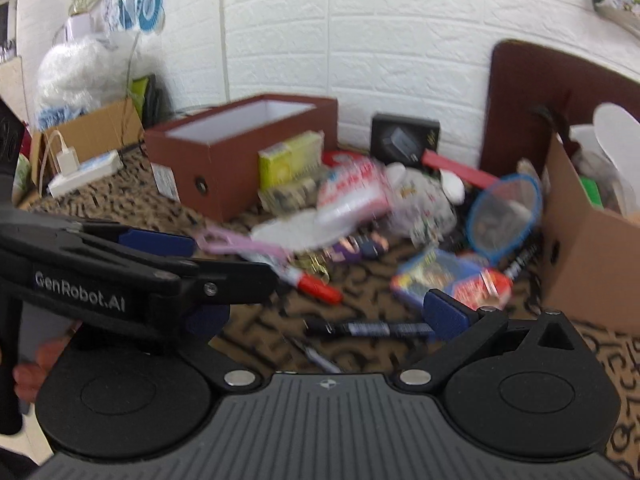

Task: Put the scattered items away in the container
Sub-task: 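Withdraw the left gripper from the shoebox toward the black markers, then grasp a black marker with the left gripper while the right gripper grasps another black marker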

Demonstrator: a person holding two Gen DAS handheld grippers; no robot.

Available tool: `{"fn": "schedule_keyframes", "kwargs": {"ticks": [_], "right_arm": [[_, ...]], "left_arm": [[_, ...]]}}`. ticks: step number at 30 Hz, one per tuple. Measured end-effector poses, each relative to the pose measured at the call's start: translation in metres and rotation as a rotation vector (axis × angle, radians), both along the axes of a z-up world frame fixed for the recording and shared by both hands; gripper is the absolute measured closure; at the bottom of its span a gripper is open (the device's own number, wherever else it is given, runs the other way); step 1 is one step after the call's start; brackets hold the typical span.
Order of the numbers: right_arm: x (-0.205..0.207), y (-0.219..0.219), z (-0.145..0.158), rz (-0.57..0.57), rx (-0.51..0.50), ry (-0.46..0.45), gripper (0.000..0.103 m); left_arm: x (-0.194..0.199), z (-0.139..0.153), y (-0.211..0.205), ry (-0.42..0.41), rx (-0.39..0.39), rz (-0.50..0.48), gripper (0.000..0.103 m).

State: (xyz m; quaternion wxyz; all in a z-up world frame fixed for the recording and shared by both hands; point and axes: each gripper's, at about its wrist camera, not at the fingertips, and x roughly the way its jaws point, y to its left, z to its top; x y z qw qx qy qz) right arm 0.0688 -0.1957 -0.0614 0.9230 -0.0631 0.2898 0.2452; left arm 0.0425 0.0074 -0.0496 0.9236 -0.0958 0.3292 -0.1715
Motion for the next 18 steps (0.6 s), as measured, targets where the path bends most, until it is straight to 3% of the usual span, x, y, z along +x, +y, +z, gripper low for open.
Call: {"fn": "schedule_keyframes", "kwargs": {"ticks": [4, 7, 13, 15, 18], "right_arm": [[-0.004, -0.017, -0.025, -0.059, -0.040, 0.054, 0.001], [-0.006, -0.026, -0.038, -0.080, -0.059, 0.089, 0.005], [-0.004, -0.030, -0.050, -0.079, -0.075, 0.138, 0.021], [-0.005, -0.027, -0.047, -0.049, -0.051, 0.153, 0.034], [-0.009, -0.013, -0.045, 0.017, -0.052, 0.167, 0.041]], "left_arm": [[0.001, -0.021, -0.002, 0.109, -0.026, 0.018, 0.009], [0.000, -0.030, -0.008, 0.140, -0.020, 0.019, 0.012], [0.003, -0.031, -0.013, 0.164, -0.020, -0.002, 0.014], [0.003, -0.031, -0.012, 0.164, -0.019, 0.008, 0.014], [0.004, -0.031, -0.011, 0.164, -0.017, 0.021, 0.014]]}}
